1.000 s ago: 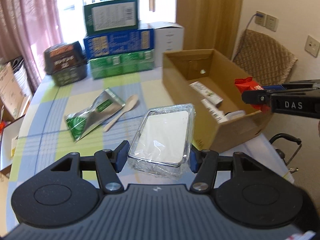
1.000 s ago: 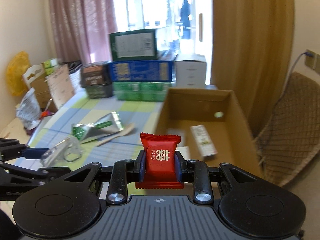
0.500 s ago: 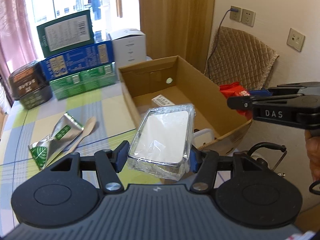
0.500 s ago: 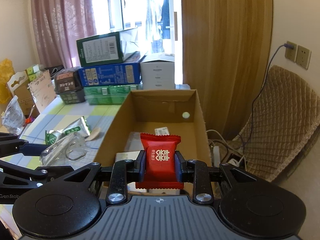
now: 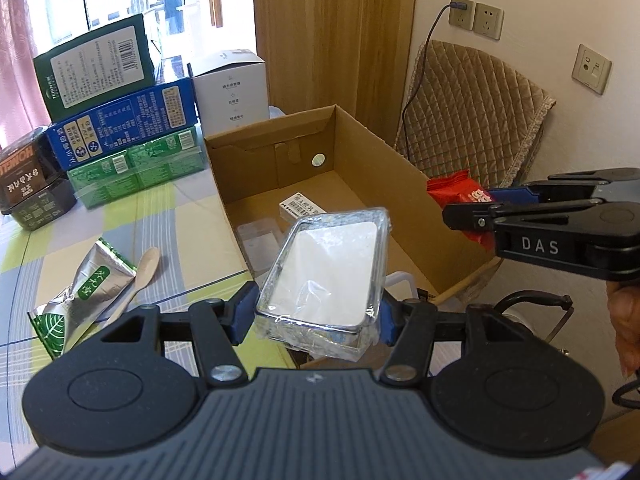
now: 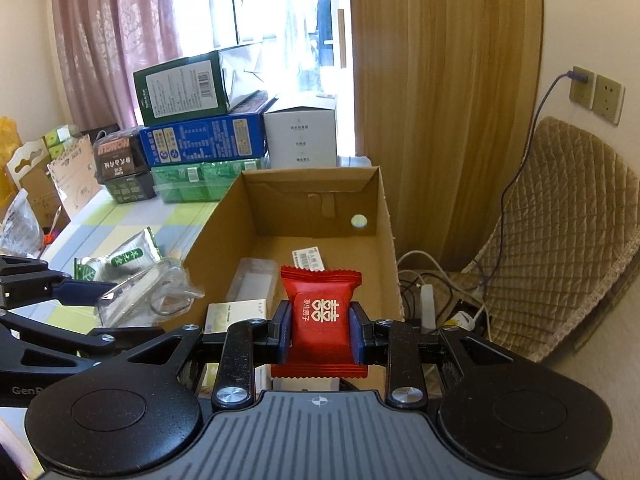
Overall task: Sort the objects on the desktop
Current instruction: 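Carry the clear container and red packet over the cardboard box with both tools, then open both tools to drop the container and red packet into the cardboard box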
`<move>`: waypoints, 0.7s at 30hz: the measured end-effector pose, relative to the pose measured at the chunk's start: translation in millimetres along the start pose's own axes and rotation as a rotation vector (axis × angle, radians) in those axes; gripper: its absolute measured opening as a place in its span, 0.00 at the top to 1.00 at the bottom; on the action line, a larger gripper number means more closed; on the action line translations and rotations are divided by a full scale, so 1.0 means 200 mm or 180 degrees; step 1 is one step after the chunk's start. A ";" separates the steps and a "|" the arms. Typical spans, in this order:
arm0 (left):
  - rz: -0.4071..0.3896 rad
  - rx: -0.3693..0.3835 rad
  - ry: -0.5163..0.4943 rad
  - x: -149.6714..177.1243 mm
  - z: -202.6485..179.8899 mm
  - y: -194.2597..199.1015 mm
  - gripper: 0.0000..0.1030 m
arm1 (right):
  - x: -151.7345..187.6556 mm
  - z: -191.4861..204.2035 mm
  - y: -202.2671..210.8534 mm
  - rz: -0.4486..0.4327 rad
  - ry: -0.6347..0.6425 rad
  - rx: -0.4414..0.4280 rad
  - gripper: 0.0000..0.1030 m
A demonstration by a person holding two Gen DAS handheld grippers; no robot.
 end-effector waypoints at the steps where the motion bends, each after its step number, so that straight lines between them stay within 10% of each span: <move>1: 0.0003 0.0006 -0.0002 -0.01 0.00 -0.01 0.48 | -0.01 0.00 -0.01 0.0005 0.0001 0.0000 0.75; 21: 0.0030 0.0147 0.0066 -0.09 0.05 -0.25 0.44 | -0.05 -0.09 -0.18 0.0117 -0.0113 0.0036 0.75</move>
Point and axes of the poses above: each gripper's, at about its wrist camera, not at the fingertips, and y roughly against the way its jaws point, z to its left, x to its underside, the point moved 1 cm from there along -y, roughly the way its jaws point, and after that the axes turned 10 degrees about -y, right-handed, at the moved point
